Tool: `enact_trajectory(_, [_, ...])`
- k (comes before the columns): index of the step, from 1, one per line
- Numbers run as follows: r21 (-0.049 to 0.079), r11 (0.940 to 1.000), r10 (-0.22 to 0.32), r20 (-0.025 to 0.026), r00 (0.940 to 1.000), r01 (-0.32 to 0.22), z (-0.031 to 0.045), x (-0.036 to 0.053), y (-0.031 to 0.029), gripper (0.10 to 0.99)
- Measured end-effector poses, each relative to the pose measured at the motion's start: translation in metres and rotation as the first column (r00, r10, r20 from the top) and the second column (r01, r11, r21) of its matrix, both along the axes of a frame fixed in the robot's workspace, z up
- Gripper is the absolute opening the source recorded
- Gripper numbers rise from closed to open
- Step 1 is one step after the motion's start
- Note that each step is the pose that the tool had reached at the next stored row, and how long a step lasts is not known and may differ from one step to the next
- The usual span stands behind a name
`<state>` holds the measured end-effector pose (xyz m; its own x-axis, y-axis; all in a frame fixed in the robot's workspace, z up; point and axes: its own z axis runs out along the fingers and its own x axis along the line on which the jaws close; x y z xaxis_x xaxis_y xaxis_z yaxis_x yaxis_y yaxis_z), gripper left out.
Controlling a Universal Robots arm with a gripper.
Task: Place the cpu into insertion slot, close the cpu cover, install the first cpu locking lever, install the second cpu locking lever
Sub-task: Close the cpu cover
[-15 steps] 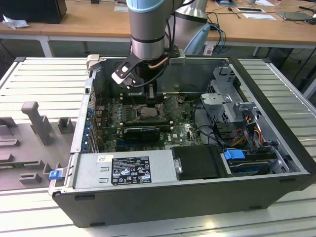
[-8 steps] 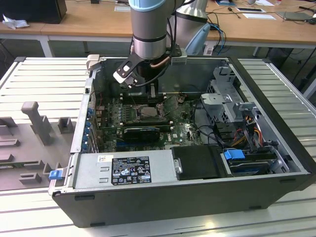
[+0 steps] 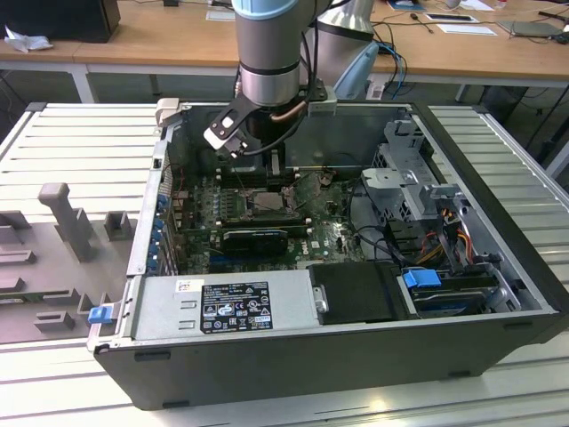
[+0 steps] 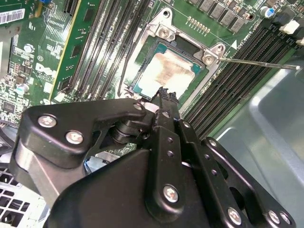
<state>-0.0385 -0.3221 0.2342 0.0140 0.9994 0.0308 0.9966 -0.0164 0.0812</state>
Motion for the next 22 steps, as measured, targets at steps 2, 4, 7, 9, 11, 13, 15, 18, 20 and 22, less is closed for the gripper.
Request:
enact_trajectory(2, [0.000,1.0000,0.000,0.0000,1.0000,0.000,0.0011,0.0000,0.0001,0.106])
enact_trajectory(4, [0.000,1.0000,0.000,0.0001,1.0000,0.000,0.0015,0.0001,0.0001,0.106])
enact_trajectory(7, [0.000,1.0000,0.000,0.0000,1.0000,0.000,0.0021,0.0004,0.0001,0.106])
enact_trajectory(9, [0.000,1.0000,0.000,-0.0002,1.0000,0.000,0.0031,0.0004,0.0001,0.106])
enact_trajectory(11, [0.000,1.0000,0.000,0.0000,1.0000,0.000,0.0041,0.0005,0.0001,0.106])
enact_trajectory(13, [0.000,1.0000,0.000,0.0000,1.0000,0.000,0.0054,0.0005,0.0002,0.106])
enact_trajectory(15, [0.000,1.0000,0.000,0.0001,1.0000,0.000,0.0061,0.0005,0.0003,0.106])
enact_trajectory(18, [0.000,1.0000,0.000,-0.0001,1.0000,0.000,0.0078,0.0005,0.0005,0.106])
enact_trajectory(20, [0.000,1.0000,0.000,0.0000,1.0000,0.000,0.0105,0.0006,0.0007,0.106])
enact_trajectory(22, [0.000,1.0000,0.000,-0.0001,1.0000,0.000,0.0135,0.0005,0.0009,0.106])
